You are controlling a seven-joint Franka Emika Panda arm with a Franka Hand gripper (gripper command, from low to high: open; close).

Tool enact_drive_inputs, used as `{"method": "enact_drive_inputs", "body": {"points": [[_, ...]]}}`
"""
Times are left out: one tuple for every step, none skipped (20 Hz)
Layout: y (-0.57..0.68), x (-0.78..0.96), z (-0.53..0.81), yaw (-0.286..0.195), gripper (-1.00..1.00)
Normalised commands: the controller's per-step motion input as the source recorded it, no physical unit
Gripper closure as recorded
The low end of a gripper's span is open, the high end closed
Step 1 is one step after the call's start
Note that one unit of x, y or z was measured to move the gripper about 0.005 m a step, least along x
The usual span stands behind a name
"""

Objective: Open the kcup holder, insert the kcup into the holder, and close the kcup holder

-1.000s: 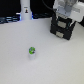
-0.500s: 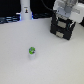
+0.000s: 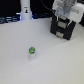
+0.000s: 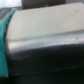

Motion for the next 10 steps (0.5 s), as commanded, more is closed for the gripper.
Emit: {"method": "enact_drive_inputs", "body": {"points": [[-0.23,0.86,0.24,-0.068,1.0],[-0.27,0.89,0.22,-0.063,1.0],[-0.17,0.58,0.1,-0.055,1.0],[-0.28,0.9,0.22,-0.07,1.0],[-0.29,0.91,0.22,-0.07,1.0],[-0.3,0.92,0.22,-0.073,1.0],[-0.34,0.92,0.19,-0.079,1.0],[-0.35,0.92,0.16,-0.08,1.0],[-0.36,0.92,0.13,-0.085,1.0],[-0.36,0.92,0.12,-0.084,1.0]]}}
